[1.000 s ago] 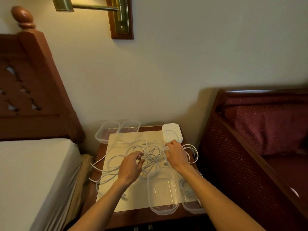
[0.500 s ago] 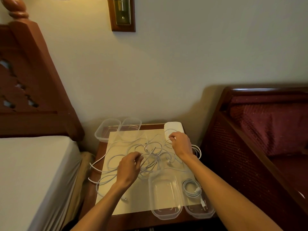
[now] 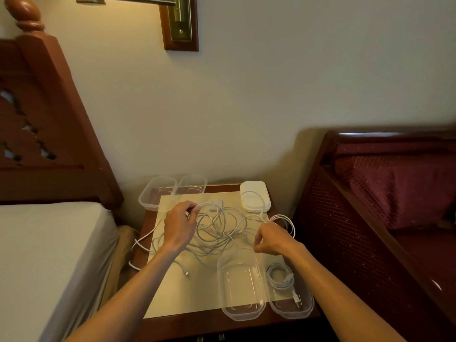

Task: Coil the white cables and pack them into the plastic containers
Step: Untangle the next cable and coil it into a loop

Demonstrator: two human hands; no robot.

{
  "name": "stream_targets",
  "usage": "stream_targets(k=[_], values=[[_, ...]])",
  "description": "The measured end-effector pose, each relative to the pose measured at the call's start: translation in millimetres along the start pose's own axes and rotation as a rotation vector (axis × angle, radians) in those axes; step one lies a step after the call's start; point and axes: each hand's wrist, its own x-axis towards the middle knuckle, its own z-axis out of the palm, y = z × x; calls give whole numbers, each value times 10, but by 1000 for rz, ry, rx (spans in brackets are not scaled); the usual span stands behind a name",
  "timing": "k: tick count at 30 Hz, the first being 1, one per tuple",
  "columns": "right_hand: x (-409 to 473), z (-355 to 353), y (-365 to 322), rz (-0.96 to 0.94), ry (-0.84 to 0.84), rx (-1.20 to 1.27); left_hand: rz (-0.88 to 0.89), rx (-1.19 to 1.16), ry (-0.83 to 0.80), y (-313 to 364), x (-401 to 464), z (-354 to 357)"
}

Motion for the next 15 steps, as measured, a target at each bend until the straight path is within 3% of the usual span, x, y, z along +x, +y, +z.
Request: stream_targets(k=[2, 5, 7, 10, 13, 15], values=[[-14, -20, -11, -15, 52, -22, -41, -31, -14, -7, -22, -5], [-62, -164, -137, -80, 290, 24, -135, -32, -17, 80, -37, -44], [-109, -371, -306, -178, 428, 46, -56, -15, 6, 233, -26, -99], [-206, -786, -637, -391, 485, 199, 88, -179, -163, 591, 26, -174], [-258, -1155, -893, -527, 505, 230, 23, -443, -375, 856, 147, -236], [-296, -1345, -974, -582, 527, 254, 79, -389, -322, 936, 297, -350]])
